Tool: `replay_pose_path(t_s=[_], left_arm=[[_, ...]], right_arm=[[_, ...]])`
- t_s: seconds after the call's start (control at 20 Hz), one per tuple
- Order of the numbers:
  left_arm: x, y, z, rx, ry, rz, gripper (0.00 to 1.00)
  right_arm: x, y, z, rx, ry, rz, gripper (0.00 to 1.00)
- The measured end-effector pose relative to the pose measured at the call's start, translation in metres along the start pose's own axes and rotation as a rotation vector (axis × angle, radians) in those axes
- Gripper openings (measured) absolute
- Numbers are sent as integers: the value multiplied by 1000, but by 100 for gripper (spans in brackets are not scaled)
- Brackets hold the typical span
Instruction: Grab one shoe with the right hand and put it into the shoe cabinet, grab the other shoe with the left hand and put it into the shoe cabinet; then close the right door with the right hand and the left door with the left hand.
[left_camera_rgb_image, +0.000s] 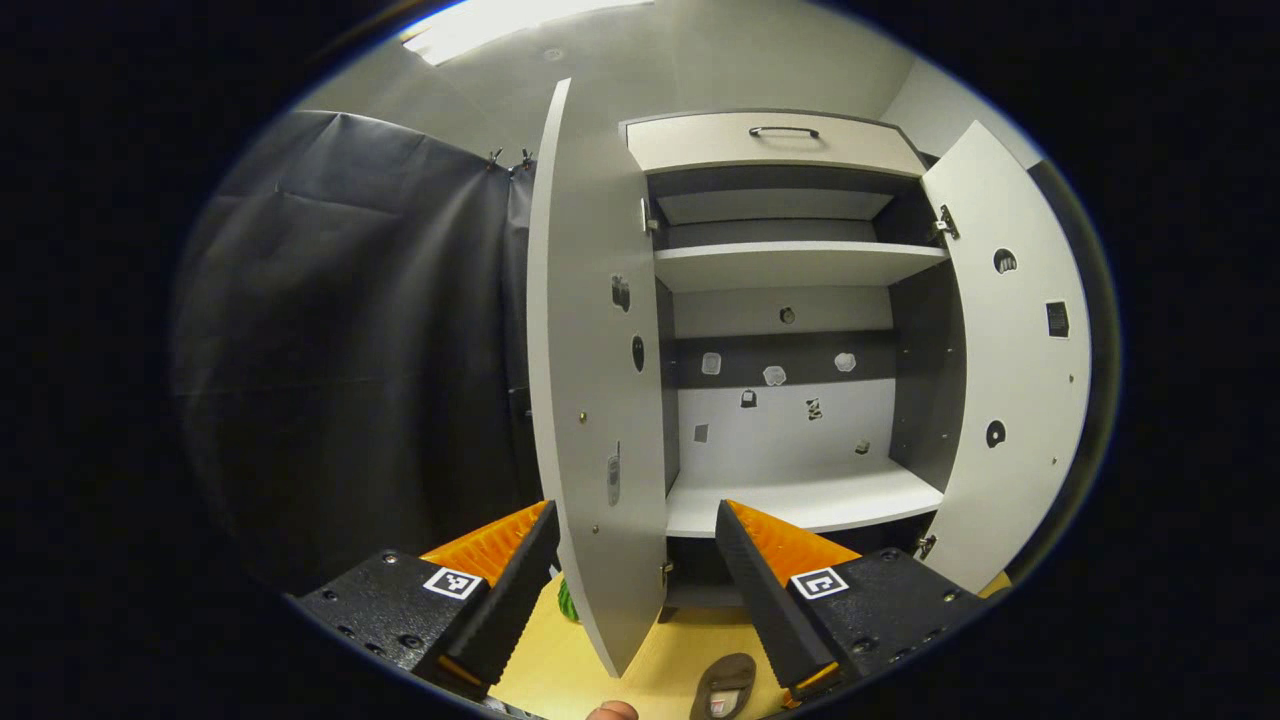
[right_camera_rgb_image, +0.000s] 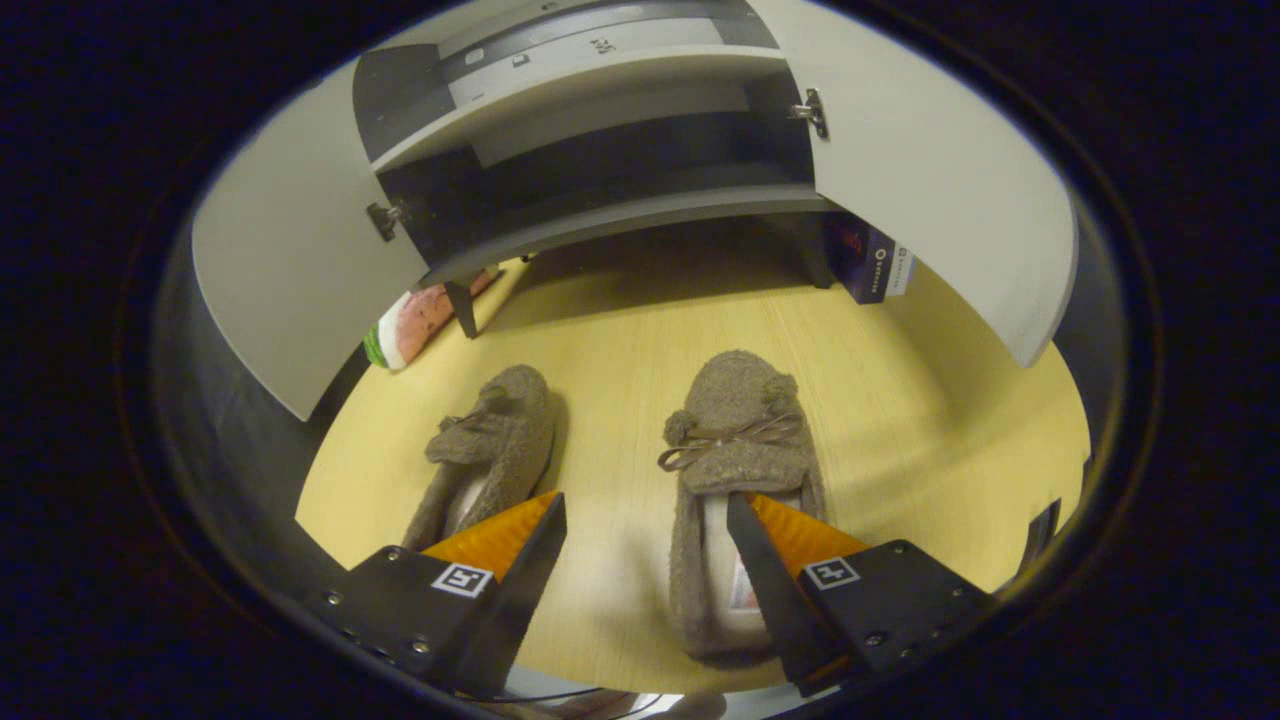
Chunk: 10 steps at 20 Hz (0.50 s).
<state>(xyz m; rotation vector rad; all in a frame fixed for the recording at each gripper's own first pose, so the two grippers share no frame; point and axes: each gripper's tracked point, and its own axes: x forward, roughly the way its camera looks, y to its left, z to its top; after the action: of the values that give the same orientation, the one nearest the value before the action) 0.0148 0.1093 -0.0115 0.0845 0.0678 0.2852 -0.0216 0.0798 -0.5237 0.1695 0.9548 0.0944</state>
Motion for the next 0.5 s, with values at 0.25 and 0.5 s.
replay_pose_path(t_s=[0.25,0.5], left_arm=[[5,15,-7,15,16,39,96],[9,28,-14,14,34,64,96]], right_arm=[[33,-6,9,6,15,-54,81],[48,-22,11,-4,20,-118,29]])
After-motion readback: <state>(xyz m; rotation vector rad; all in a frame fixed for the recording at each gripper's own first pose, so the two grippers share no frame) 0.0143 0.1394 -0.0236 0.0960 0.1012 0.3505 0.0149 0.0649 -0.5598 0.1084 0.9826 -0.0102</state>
